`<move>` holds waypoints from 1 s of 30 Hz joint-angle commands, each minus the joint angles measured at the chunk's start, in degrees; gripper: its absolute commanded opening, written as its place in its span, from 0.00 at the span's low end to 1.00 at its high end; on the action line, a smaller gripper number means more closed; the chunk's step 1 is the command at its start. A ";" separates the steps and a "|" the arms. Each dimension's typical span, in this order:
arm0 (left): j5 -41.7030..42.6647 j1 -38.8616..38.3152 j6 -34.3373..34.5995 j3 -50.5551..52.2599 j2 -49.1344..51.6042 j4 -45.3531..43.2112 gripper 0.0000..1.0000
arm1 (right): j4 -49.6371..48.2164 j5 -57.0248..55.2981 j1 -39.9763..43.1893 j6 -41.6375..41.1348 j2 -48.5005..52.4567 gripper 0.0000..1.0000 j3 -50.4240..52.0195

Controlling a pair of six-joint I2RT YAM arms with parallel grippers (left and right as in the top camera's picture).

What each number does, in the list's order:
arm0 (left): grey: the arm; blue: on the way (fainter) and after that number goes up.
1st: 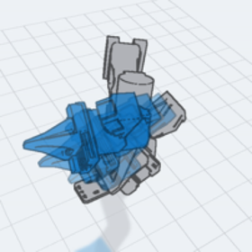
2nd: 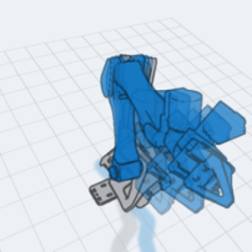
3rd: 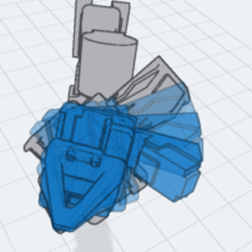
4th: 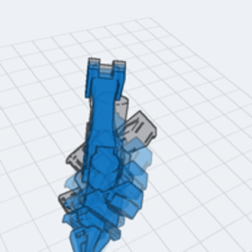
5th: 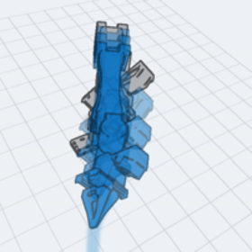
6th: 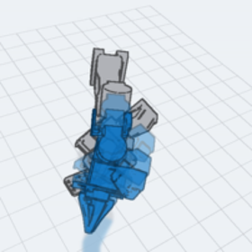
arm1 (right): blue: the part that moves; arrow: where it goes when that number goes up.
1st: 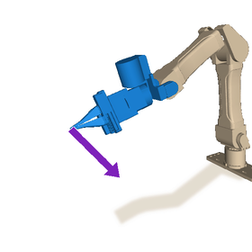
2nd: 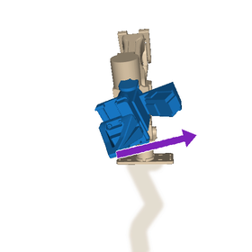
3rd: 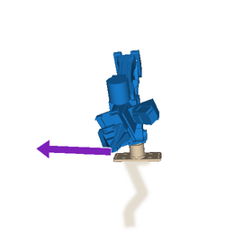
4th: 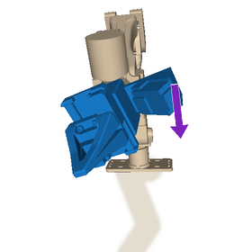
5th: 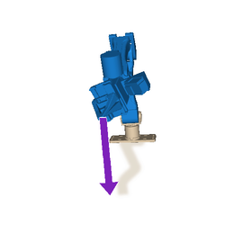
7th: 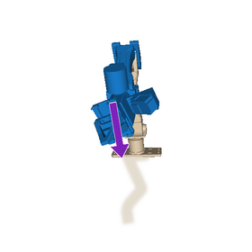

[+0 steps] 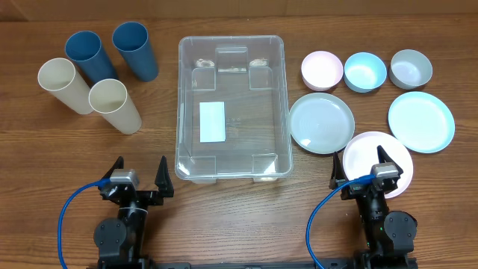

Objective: Pack container
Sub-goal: 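Move the right gripper toward the pink plate at the right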

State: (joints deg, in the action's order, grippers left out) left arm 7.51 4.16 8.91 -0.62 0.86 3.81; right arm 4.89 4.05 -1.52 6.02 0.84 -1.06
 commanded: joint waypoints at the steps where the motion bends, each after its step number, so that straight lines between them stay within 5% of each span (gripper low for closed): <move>1: -0.22 0.37 -0.81 0.35 -0.61 -0.02 1.00 | -0.44 -0.13 0.20 0.02 -0.68 1.00 0.61; 26: -0.22 0.37 -0.81 0.35 -0.61 -0.02 1.00 | -2.29 4.37 0.20 -1.55 -0.68 1.00 0.42; 30: -0.22 0.37 -0.81 0.35 -0.61 -0.02 1.00 | -0.26 4.13 0.28 -1.51 0.09 1.00 -6.49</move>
State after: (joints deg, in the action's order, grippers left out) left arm 7.49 4.16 8.91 -0.62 0.86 3.81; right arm 4.47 7.66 -1.52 4.93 0.84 -1.56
